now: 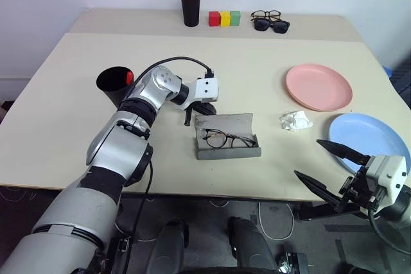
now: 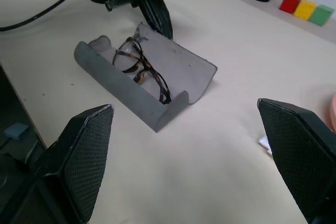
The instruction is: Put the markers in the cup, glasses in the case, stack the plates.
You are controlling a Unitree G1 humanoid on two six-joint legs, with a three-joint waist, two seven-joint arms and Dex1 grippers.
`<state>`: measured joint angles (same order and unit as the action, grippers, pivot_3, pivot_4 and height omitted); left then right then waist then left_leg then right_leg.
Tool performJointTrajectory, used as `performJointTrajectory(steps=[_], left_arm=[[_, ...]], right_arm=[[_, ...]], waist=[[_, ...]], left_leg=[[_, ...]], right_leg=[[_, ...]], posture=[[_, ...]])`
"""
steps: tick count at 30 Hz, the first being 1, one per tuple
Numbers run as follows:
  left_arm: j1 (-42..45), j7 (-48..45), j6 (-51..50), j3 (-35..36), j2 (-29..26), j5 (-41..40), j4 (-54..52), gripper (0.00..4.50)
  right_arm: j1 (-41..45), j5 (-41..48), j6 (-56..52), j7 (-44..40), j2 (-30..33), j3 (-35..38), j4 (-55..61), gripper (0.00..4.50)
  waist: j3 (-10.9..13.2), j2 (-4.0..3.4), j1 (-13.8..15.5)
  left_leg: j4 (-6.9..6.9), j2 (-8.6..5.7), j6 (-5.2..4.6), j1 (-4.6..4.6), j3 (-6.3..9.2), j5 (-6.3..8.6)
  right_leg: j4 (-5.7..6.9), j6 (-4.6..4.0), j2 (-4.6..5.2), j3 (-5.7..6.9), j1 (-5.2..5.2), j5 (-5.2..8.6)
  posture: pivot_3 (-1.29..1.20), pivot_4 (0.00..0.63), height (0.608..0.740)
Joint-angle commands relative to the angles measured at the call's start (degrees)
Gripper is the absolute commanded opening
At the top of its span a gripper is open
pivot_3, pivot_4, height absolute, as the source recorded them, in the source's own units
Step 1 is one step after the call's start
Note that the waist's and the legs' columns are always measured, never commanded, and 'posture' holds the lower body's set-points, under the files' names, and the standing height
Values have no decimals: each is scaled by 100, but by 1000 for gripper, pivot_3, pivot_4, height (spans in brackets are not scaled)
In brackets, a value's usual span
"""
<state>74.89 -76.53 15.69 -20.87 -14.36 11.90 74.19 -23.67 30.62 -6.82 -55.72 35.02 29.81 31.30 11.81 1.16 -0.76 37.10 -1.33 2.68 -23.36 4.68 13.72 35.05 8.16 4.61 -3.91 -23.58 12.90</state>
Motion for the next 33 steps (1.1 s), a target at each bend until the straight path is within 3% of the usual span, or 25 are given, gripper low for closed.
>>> performJointTrajectory(steps=[1, 4, 8, 15, 19, 23, 26, 29, 33], left_arm=[[132, -888, -279, 226, -38, -181, -98, 171], [2, -1545, -436, 222, -65, -384, -342, 171], [-259, -1597, -602, -183, -164, -775, -848, 171], [-1250, -1597, -1279, -1168, -629, -1604, -2761, 171], [-1385, -1447, -1489, -643, -593, -1644, -3238, 171], [-1237, -515, -1602, 200, -385, -1972, -3774, 171], [-1290, 94, -1425, 380, -256, -1768, -4168, 171], [-1558, -243, -1947, 278, -304, -1946, -4723, 948], [-1766, -376, -2177, 171, -316, -1940, -5119, 2949]], right_arm=[[60, 83, 141, -39, 106, 55, 8, 4500], [136, 51, 146, -22, 102, -10, -40, 4500], [209, -5, 106, 16, 98, -89, -105, 4500], [400, -69, -233, 308, 183, -198, -469, 4500], [550, -228, -385, 763, 156, -95, -719, 4500], [555, -519, -663, 1322, 183, 5, -860, 4500], [531, -649, -788, 1483, 180, -47, -1100, 4500], [681, -837, -825, 1657, 180, -157, -1452, 4500], [849, -1084, -852, 1805, 253, -243, -1886, 4500]], waist=[[0, 0, -1], [0, 0, -11], [0, 0, -11], [-2, -4, -24], [-2, -4, 3], [-2, -4, 22], [-5, -8, 16], [-9, -16, -24], [-15, -26, -40]], left_leg=[[0, 0, 0, 0, 0, 0], [1, 0, 0, 1, 0, 0], [0, 1, 0, 2, 2, 0], [2, 2, -1, 6, 4, 0], [5, 2, -1, 6, 4, 0], [10, 0, -1, 2, 5, 0], [8, -1, -1, 3, 5, 0], [5, -1, -1, 7, 3, 0], [2, 1, -2, 21, 0, -1]], right_leg=[[0, -1, 0, 0, 0, 0], [2, -2, 0, 0, 0, 0], [6, -1, 0, 0, 0, -1], [14, -2, 1, -1, 1, -1], [16, -12, 1, -1, 1, 3], [14, -19, 3, -1, 1, 7], [13, -4, 4, -1, 1, 0], [14, -2, 2, -1, 3, -1], [23, -16, 0, -2, 7, 4]], posture=[[0, 150, 740], [0, 150, 740], [0, 150, 740], [0, 150, 740], [0, 150, 740], [0, 150, 740], [0, 150, 740], [0, 150, 740], [0, 150, 740]])
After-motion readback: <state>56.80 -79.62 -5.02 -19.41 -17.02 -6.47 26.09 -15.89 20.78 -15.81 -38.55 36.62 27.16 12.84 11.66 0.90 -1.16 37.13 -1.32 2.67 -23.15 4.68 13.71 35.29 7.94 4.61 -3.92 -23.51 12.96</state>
